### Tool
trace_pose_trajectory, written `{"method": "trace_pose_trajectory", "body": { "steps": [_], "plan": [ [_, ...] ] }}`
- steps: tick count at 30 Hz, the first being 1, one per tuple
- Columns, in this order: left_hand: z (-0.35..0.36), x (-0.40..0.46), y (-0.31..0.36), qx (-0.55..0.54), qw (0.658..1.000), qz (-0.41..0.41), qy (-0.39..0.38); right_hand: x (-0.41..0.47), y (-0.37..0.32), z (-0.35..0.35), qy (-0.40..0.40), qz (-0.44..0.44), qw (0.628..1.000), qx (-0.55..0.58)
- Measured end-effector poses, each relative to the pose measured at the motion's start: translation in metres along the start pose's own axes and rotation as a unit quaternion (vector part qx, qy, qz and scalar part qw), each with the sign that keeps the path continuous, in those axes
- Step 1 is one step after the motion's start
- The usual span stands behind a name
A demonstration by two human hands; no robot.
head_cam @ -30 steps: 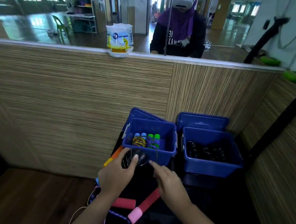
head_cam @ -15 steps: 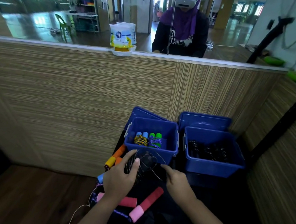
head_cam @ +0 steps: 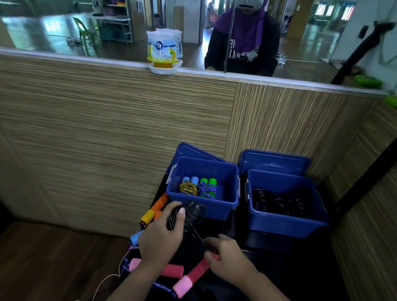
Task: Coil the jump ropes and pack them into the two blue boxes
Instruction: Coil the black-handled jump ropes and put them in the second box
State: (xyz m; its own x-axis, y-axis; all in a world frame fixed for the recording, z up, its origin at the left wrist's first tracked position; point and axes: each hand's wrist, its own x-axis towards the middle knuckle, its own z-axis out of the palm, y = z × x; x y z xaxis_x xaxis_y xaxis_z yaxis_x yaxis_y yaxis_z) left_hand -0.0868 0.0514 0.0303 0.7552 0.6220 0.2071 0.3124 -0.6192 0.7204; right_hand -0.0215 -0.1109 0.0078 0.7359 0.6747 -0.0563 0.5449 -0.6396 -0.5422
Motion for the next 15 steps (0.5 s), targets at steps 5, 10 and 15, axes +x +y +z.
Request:
{"method": "trace_pose_trajectory", "body": {
  "steps": [5, 10, 15],
  "plan": [
    [0.002, 0.001, 0.001, 0.043, 0.998, -0.047, -0.005, 0.003, -0.002, -0.006, 0.012, -0.09, 0.994, -0.068],
    [0.003, 0.001, 0.0, 0.143, 0.989, 0.019, 0.018, -0.004, -0.017, -0.019, 0.027, -0.196, 0.967, -0.161],
    [0.014, -0.002, -0.016, 0.218, 0.962, 0.157, -0.046, -0.009, -0.03, -0.042, -0.011, -0.27, 0.944, -0.191]
  ]
}}
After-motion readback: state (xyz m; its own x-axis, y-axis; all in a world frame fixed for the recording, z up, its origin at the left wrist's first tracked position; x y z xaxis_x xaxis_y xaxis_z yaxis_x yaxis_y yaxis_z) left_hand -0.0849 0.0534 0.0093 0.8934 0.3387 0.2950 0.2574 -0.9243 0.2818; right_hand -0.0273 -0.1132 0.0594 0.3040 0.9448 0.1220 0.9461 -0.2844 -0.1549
